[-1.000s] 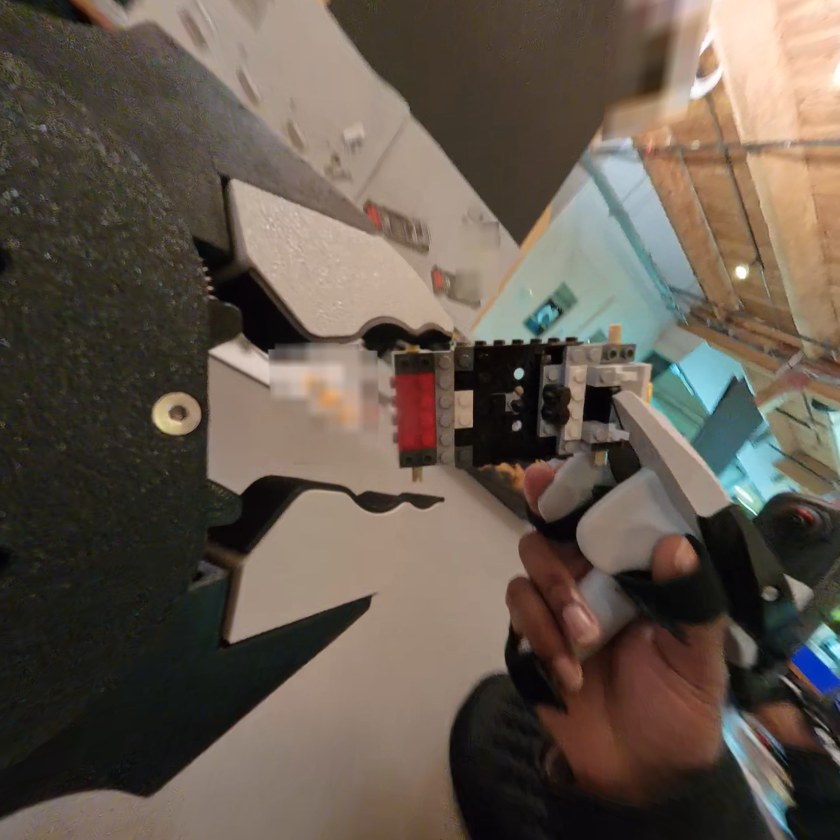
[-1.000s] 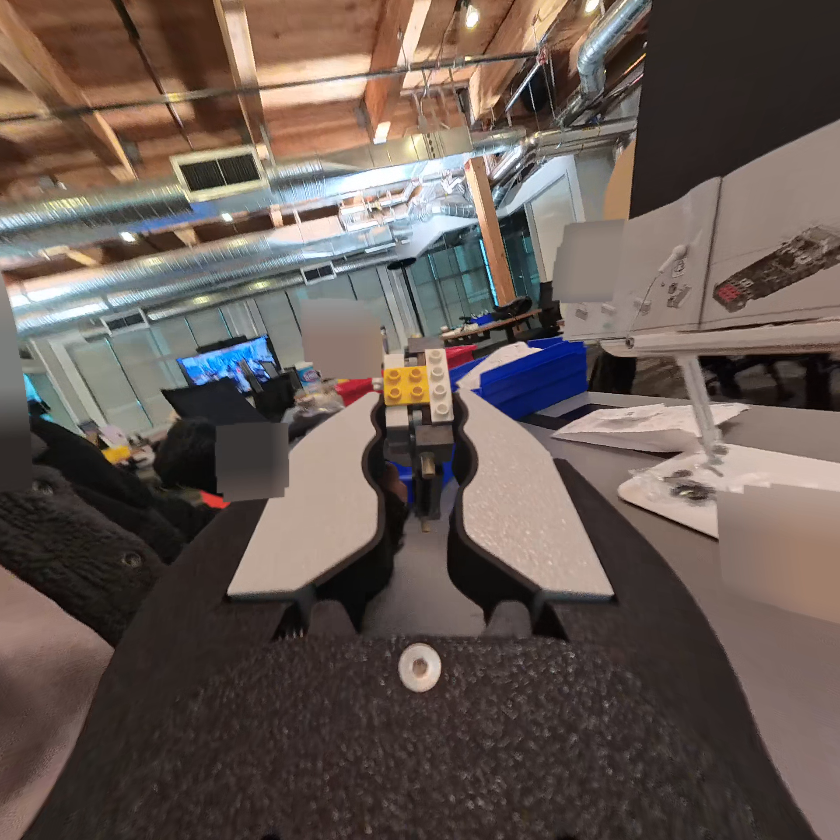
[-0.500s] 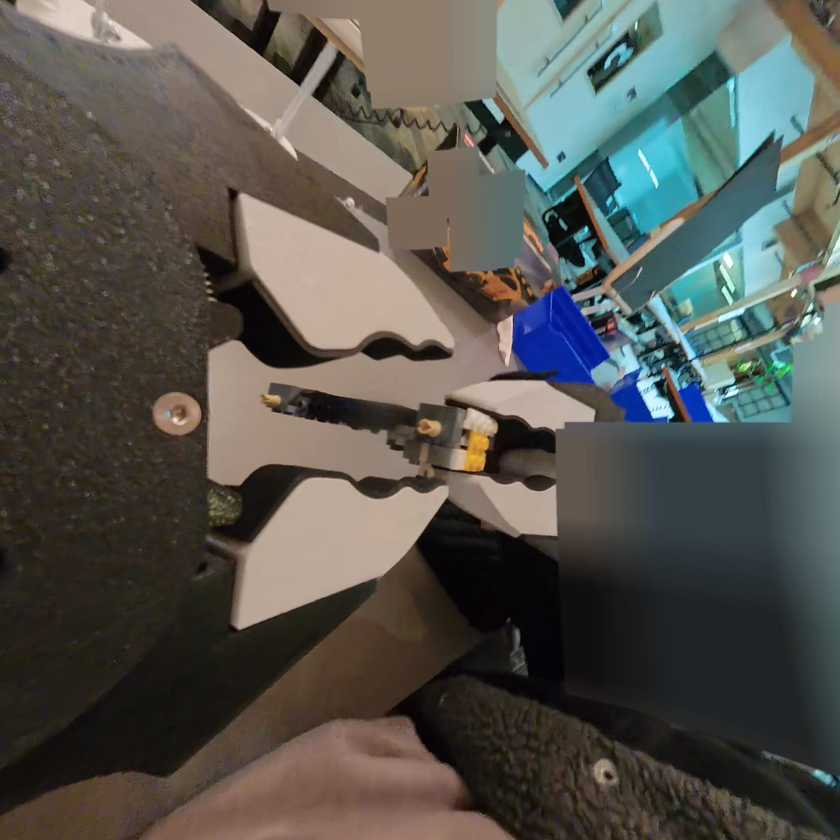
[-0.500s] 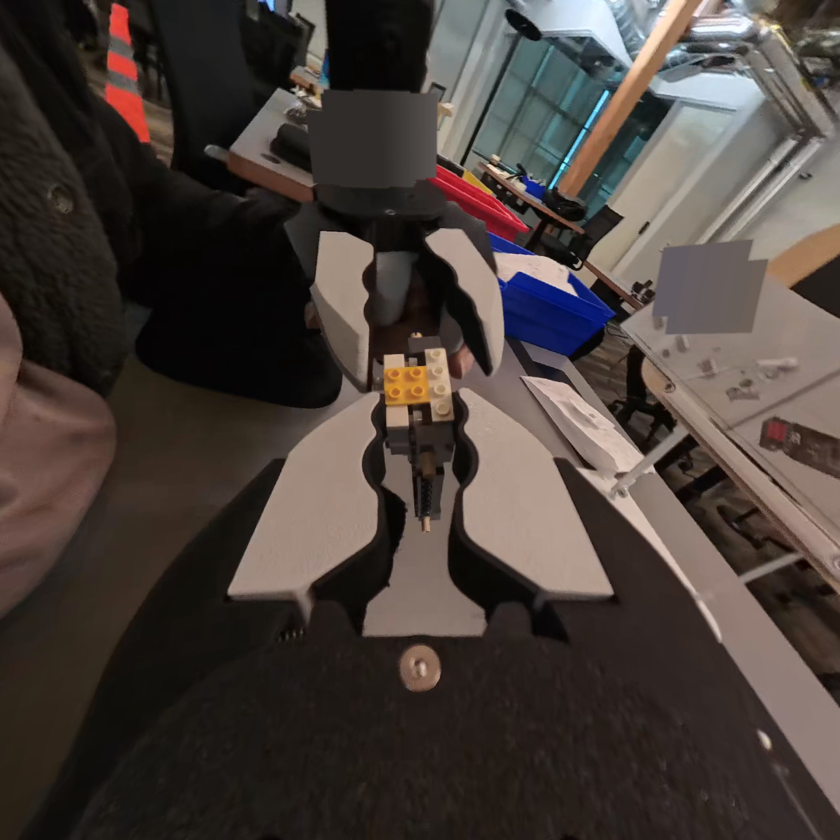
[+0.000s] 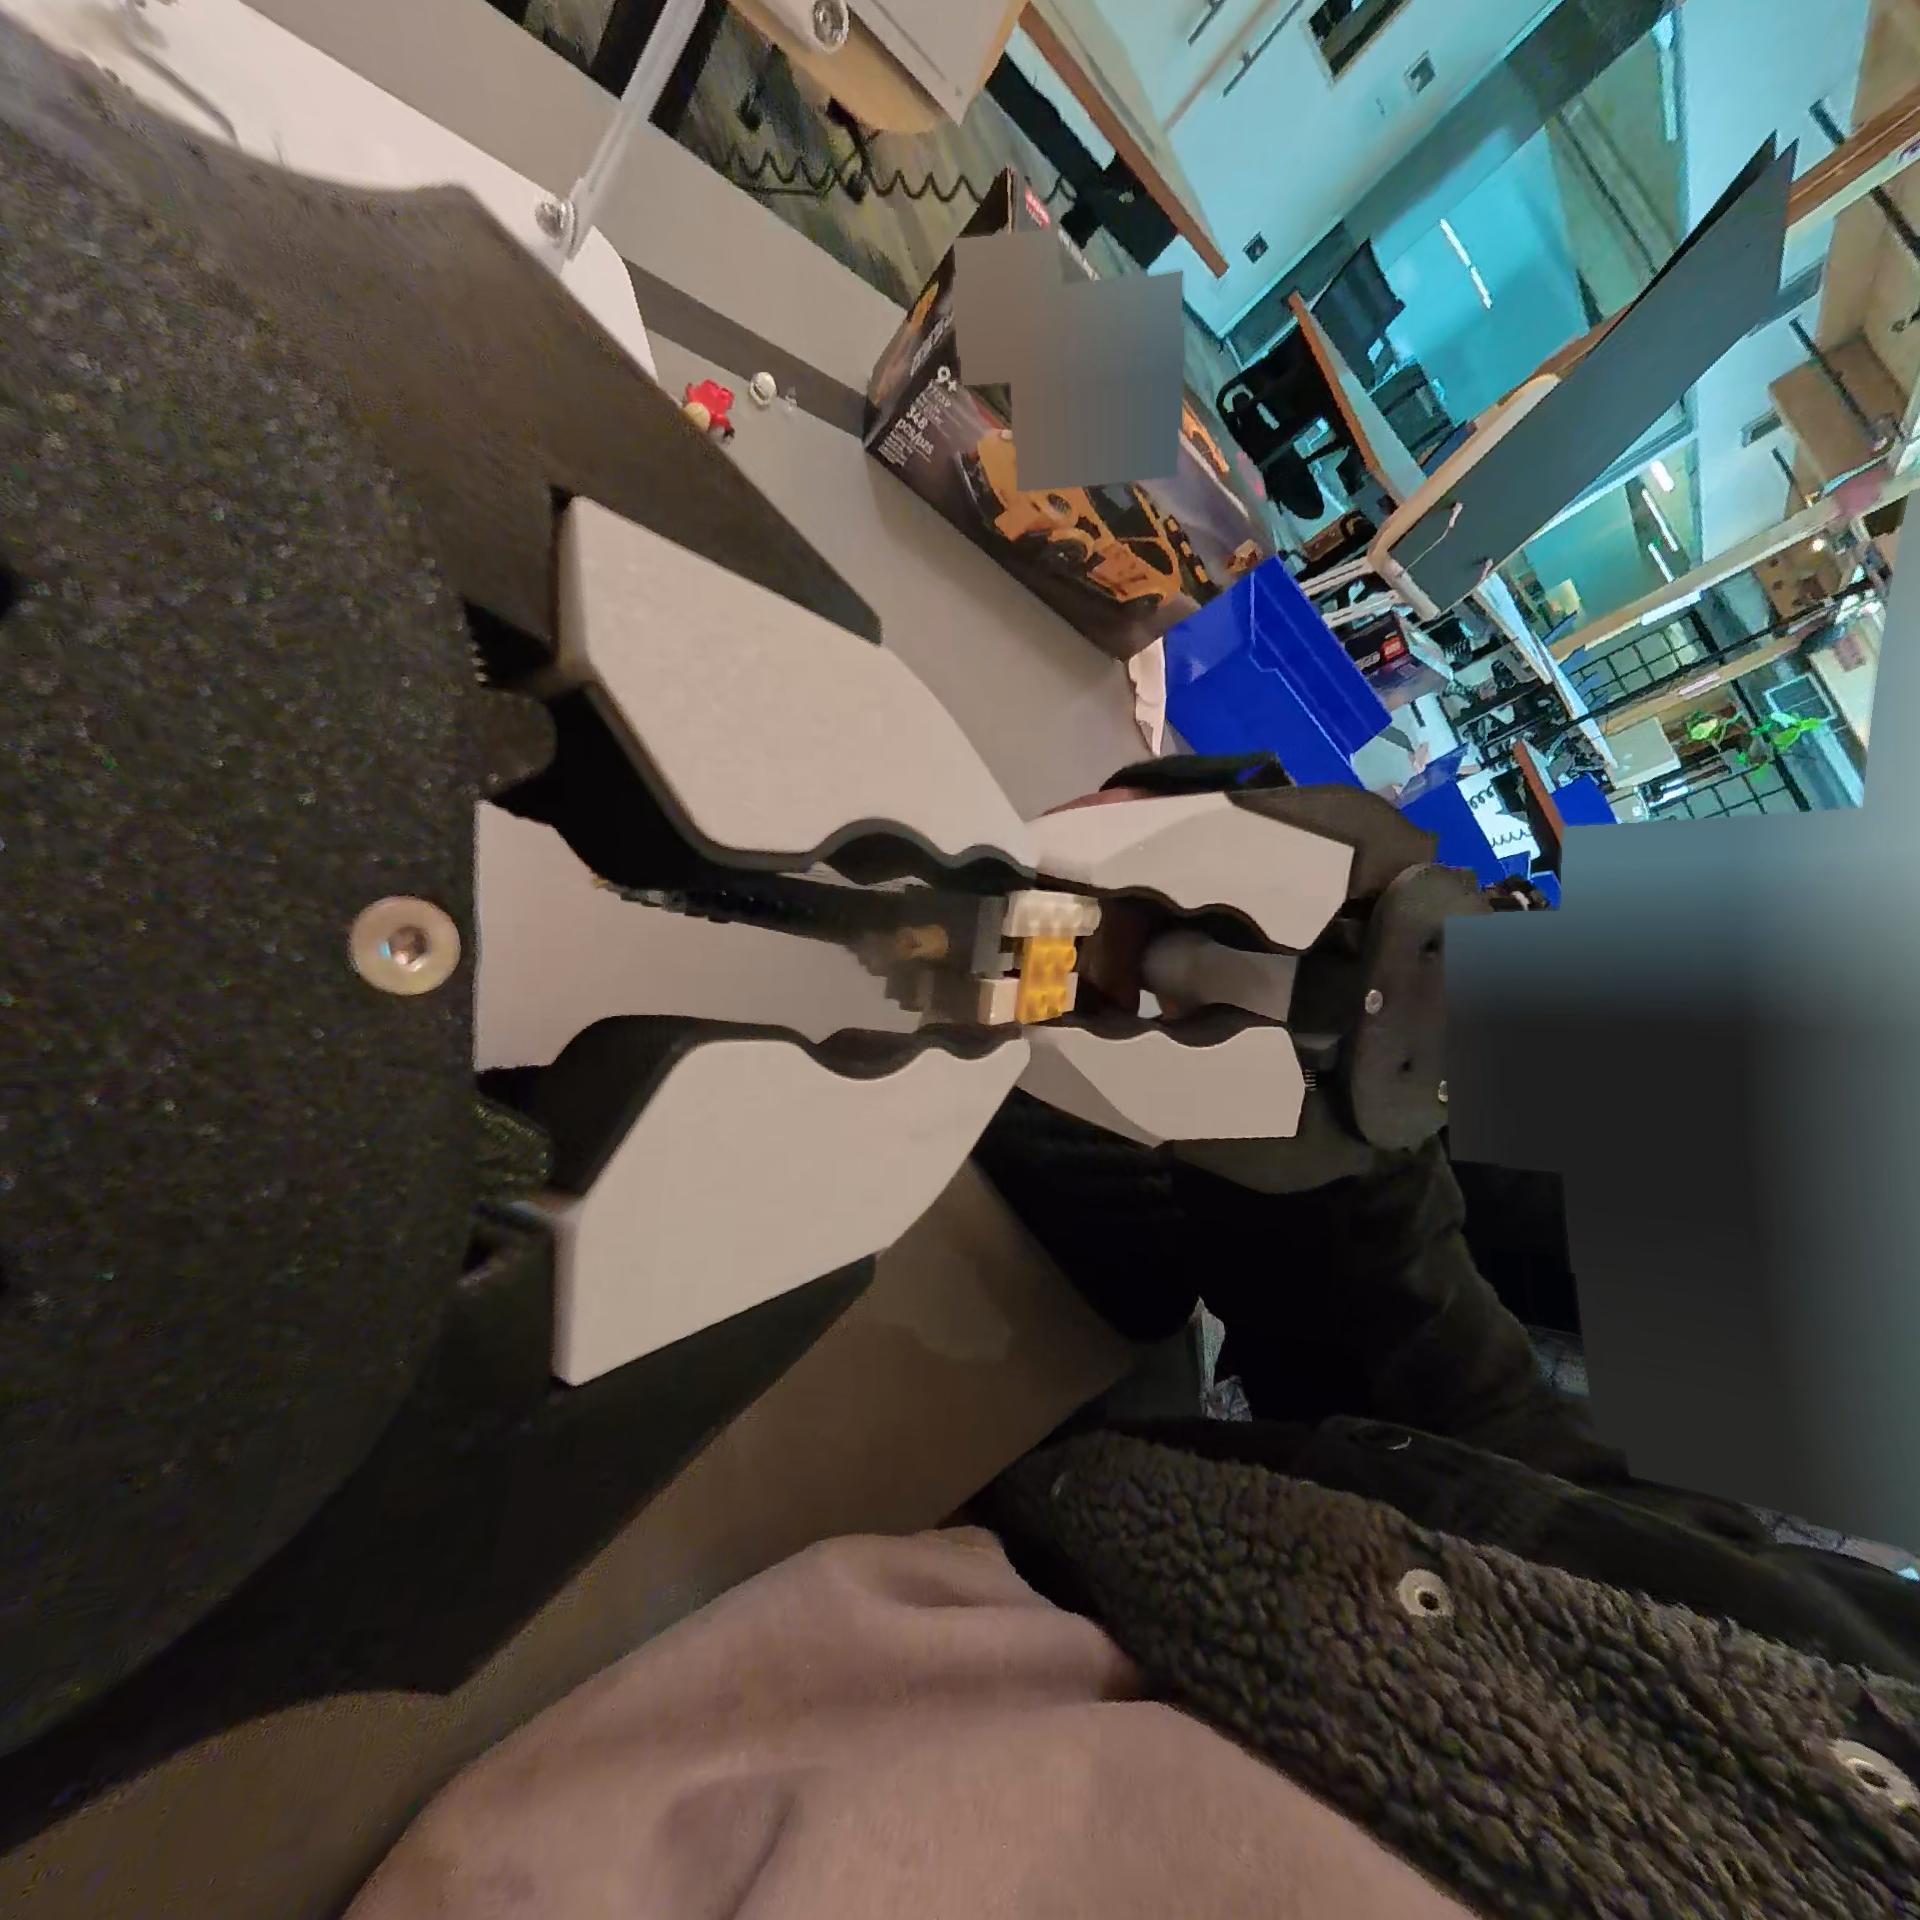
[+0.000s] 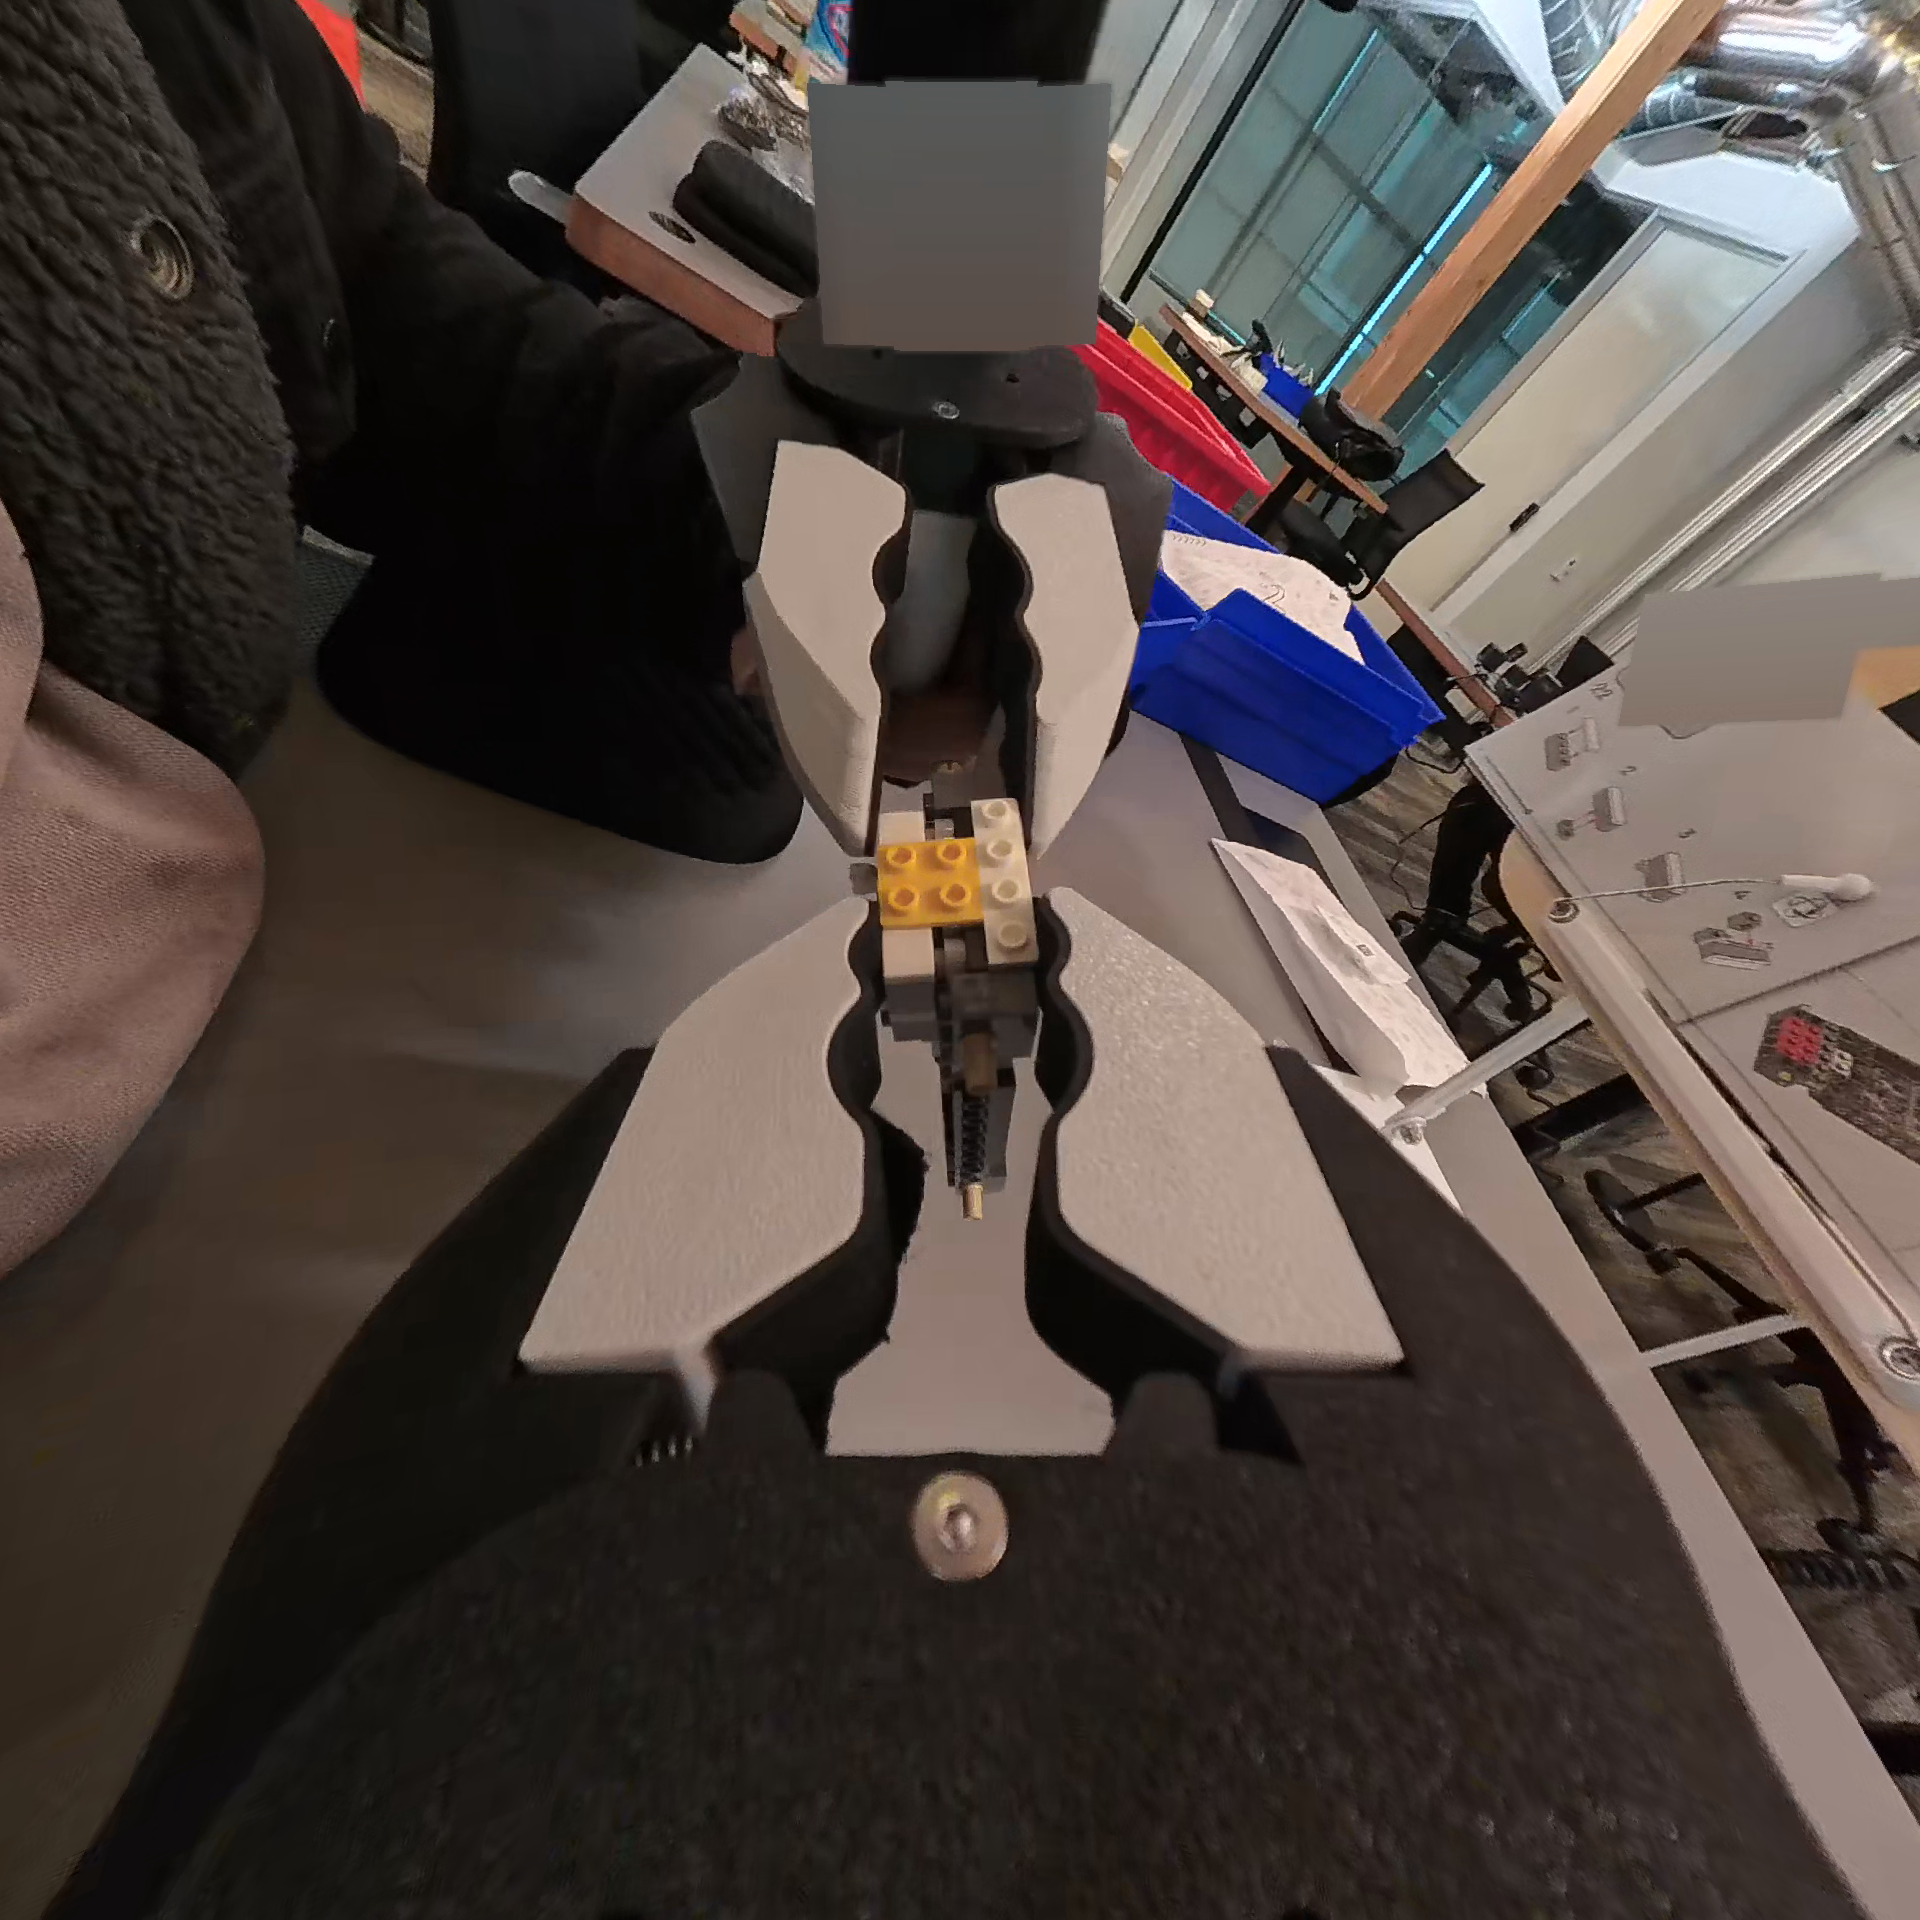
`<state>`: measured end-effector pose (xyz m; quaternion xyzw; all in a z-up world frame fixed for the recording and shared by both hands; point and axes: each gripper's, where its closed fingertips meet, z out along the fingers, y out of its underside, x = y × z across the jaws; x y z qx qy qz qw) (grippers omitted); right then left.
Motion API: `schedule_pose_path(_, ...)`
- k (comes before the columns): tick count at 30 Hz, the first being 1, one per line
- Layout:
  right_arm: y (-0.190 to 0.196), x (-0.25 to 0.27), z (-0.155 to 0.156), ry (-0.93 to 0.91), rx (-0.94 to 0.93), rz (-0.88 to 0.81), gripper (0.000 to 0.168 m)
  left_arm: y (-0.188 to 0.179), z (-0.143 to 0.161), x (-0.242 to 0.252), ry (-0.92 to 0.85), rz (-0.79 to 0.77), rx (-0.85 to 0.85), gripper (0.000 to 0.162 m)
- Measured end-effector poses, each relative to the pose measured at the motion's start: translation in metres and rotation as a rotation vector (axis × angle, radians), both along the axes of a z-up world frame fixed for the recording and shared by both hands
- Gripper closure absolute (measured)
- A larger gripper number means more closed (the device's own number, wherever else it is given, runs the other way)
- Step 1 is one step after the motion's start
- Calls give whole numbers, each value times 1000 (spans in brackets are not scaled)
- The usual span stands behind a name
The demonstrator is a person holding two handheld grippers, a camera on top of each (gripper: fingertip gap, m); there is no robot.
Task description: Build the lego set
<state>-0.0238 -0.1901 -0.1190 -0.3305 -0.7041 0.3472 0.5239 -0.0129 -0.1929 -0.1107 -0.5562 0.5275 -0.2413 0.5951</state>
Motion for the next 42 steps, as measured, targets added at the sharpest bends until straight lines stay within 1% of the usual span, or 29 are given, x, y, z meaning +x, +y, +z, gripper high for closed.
schedule_pose_path(4,-5,1,1,26,37,9,142,-1,-3,0,56,24,66,137)
schedule_pose_path(8,-13,3,5,88,128,17,143,-6,-2,2,114,37,144,137)
schedule_pose_path(14,-24,6,9,144,166,40,142,-17,4,6,168,35,261,135)
schedule_pose_path(21,-33,8,8,153,147,76,142,-25,3,6,181,5,268,131)
schedule_pose_path(24,-34,7,7,148,149,76,142,-26,0,6,189,-1,263,137)
schedule_pose_path(33,-36,8,4,130,171,80,142,-28,-4,5,165,16,245,138)
schedule_pose_path(37,-34,7,0,111,140,67,142,-28,-7,5,127,23,193,138)
schedule_pose_path(40,-31,8,1,96,103,54,141,-27,-7,3,58,18,130,138)
schedule_pose_path(42,-29,12,1,75,74,58,138,-25,-7,0,32,24,106,138)
